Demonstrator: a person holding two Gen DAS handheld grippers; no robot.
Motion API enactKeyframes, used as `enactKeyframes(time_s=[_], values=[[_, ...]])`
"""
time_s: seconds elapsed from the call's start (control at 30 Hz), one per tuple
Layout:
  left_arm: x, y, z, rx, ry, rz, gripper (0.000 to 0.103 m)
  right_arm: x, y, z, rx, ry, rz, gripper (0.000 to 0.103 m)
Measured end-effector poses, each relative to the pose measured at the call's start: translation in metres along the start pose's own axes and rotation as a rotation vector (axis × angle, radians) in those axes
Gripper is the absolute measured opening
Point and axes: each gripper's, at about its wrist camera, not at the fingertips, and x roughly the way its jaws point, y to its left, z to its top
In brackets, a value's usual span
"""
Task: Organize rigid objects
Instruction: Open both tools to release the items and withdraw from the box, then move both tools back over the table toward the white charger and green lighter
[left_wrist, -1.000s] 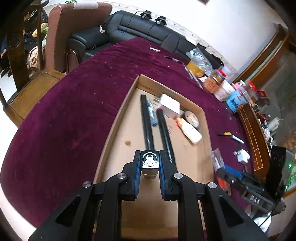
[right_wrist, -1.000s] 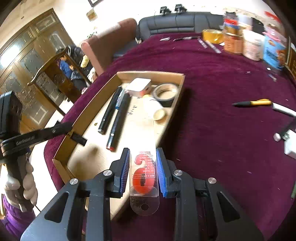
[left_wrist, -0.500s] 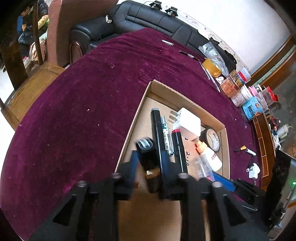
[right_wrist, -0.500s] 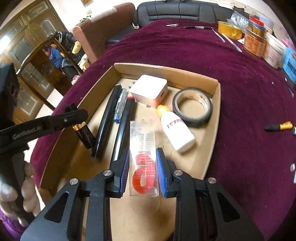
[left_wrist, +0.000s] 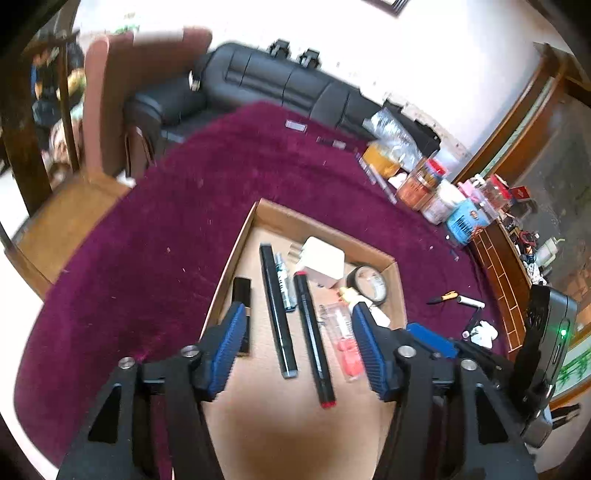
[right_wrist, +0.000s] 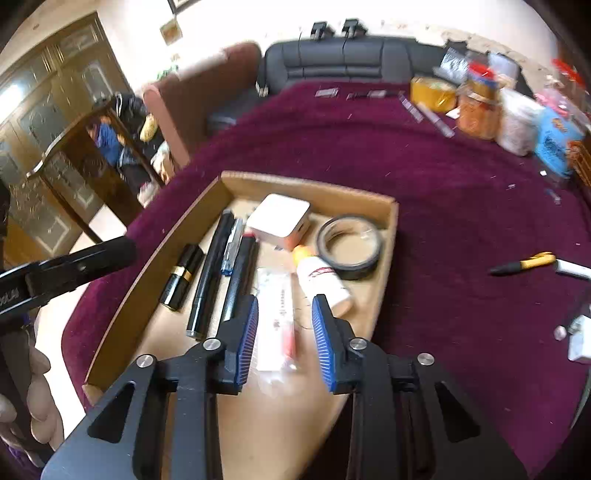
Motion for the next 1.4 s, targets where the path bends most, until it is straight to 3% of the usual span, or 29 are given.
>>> enactKeyframes(time_s=[0.17,0.27,0.3,0.37,0.43,0.6,1.0,1.23,1.4], values=[[-0.039,-0.037,-0.018,0.077,-0.118,0.034,0.062,-0.052,-0.023,-0.015,-0.025,-0.142,-0.106,0.031],[-0.055,-0.06,-0.031,0.114,-0.171,0.028,0.062,-0.093,-0.039,-0.028,-0.009,-0.276,-0.206,0.033],[-0.061,-0.07,-0.038,0.13,-0.194,0.024,0.062,-0.107,-0.042,-0.033,-0.003,-0.332,-0.255,0.039],[-0.071,-0.089,-0.05,0.158,-0.234,0.019,0.062,-0.133,-0.056,-0.047,0.021,-0.448,-0.357,0.092],[-0.078,-0.105,-0.061,0.177,-0.259,0.013,0.062,-0.15,-0.078,-0.06,0.067,-0.516,-0.442,0.103],[-0.085,-0.141,-0.094,0.222,-0.272,-0.015,0.07,-0.162,-0.15,-0.076,0.25,-0.403,-0.461,0.103],[-0.041,-0.223,-0.14,0.385,-0.075,-0.026,0.07,-0.193,-0.253,-0.13,0.459,-0.431,-0.46,0.103],[-0.013,-0.235,-0.14,0.36,0.007,-0.001,0.07,-0.198,-0.311,-0.103,0.592,-0.467,-0.367,0.103],[0.017,-0.245,-0.131,0.361,0.082,0.003,0.07,-0.176,-0.353,-0.075,0.648,-0.487,-0.361,0.103]])
